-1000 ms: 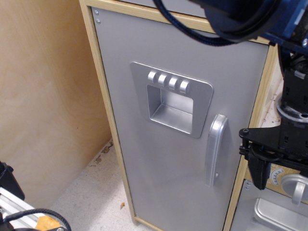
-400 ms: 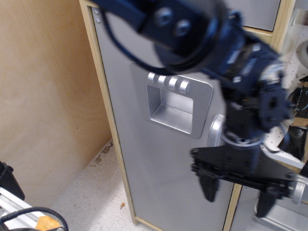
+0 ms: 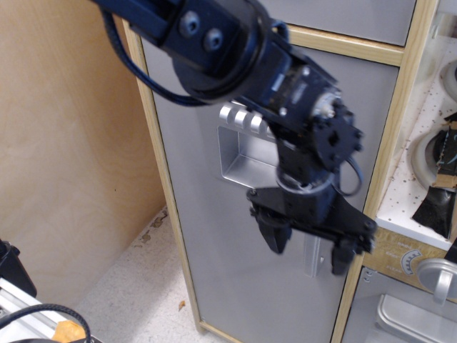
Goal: Open fridge
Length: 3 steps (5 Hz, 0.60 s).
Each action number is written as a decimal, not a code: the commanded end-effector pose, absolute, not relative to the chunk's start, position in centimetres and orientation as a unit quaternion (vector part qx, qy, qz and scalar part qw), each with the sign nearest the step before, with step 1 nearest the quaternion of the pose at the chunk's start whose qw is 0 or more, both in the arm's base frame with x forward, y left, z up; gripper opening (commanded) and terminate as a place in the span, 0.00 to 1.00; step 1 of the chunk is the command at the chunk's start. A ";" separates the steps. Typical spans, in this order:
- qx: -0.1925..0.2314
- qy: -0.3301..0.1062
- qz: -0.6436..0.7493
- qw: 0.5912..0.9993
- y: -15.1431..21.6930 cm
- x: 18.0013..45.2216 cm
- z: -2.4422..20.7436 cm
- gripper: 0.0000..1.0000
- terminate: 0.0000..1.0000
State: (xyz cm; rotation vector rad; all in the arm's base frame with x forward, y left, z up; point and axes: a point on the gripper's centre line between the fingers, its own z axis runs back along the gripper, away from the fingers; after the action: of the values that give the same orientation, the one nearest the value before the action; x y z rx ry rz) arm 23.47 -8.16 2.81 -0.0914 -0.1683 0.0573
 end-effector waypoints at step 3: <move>-0.048 -0.152 -0.029 0.987 -6.2 30.3 2.0 1.00 0.00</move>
State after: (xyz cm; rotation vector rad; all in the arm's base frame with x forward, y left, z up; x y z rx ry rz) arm 29.37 -6.18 0.71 -0.0981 -0.2626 -0.0476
